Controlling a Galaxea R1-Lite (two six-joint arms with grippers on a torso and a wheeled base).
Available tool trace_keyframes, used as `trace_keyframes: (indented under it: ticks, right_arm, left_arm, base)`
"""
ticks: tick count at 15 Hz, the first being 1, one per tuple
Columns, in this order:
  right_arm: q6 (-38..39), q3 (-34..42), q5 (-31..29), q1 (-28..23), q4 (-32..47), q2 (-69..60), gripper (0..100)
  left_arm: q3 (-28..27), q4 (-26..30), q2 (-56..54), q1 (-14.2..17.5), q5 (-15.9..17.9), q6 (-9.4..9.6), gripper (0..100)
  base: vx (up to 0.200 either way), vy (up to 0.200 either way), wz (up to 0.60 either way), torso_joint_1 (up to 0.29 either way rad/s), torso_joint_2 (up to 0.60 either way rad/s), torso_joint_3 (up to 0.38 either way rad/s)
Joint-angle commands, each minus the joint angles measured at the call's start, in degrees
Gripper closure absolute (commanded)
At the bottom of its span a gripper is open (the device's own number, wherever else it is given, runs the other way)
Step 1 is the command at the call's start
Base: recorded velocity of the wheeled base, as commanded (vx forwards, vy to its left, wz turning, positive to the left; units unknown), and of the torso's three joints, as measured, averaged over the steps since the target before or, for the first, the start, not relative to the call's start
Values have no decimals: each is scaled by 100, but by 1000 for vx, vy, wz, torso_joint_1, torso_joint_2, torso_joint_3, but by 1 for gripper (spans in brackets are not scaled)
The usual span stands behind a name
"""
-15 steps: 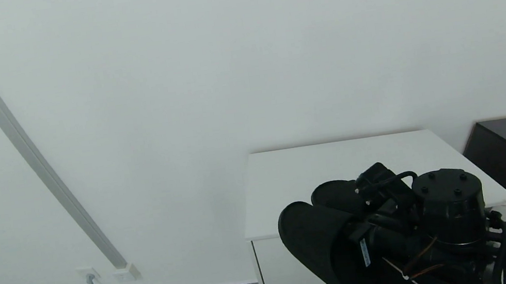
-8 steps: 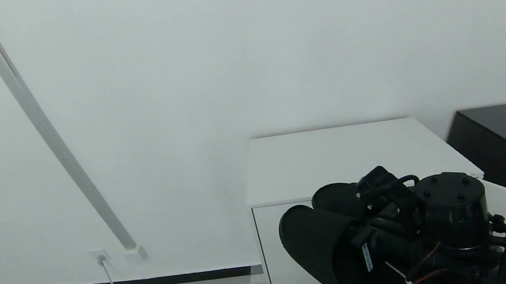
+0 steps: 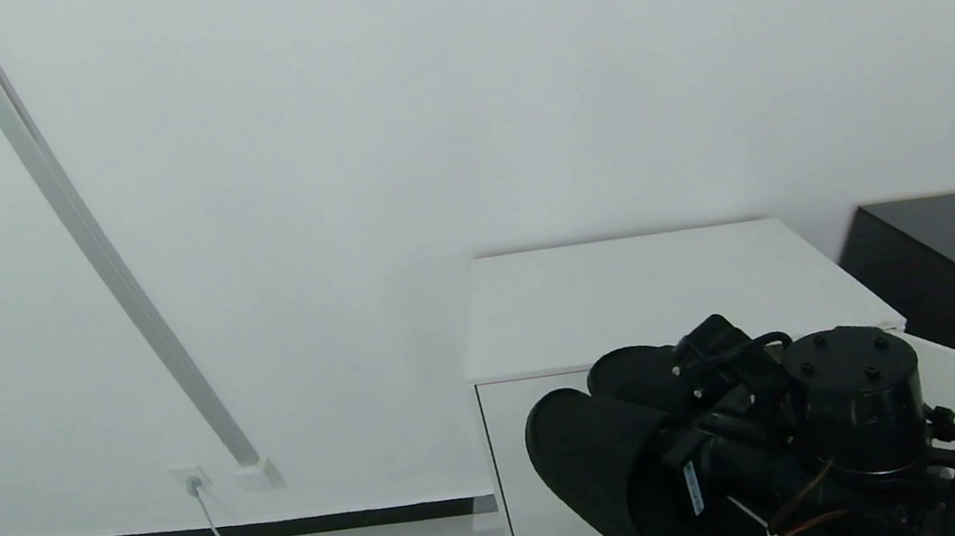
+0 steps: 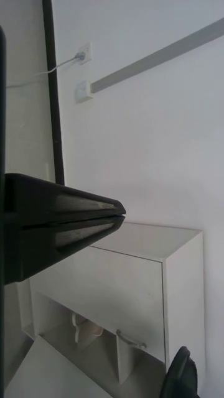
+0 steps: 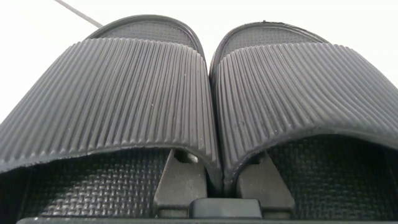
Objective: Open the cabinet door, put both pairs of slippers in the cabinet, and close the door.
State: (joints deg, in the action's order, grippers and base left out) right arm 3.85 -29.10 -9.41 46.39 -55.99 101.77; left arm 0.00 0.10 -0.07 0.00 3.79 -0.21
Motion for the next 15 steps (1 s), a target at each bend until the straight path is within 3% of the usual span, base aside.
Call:
trace_keyframes:
  ticks: [1, 15]
  right_arm:
    - [1, 1, 1, 11, 1, 10, 100]
    - [10, 1, 1, 11, 1, 36, 100]
  left_arm:
    - [0, -1, 7, 0, -1, 3, 100]
    - [0, -1, 7, 0, 8, 3, 100]
  base:
    - [0, 0, 0, 0, 0, 0]
    - [0, -200, 0, 4, 4, 1]
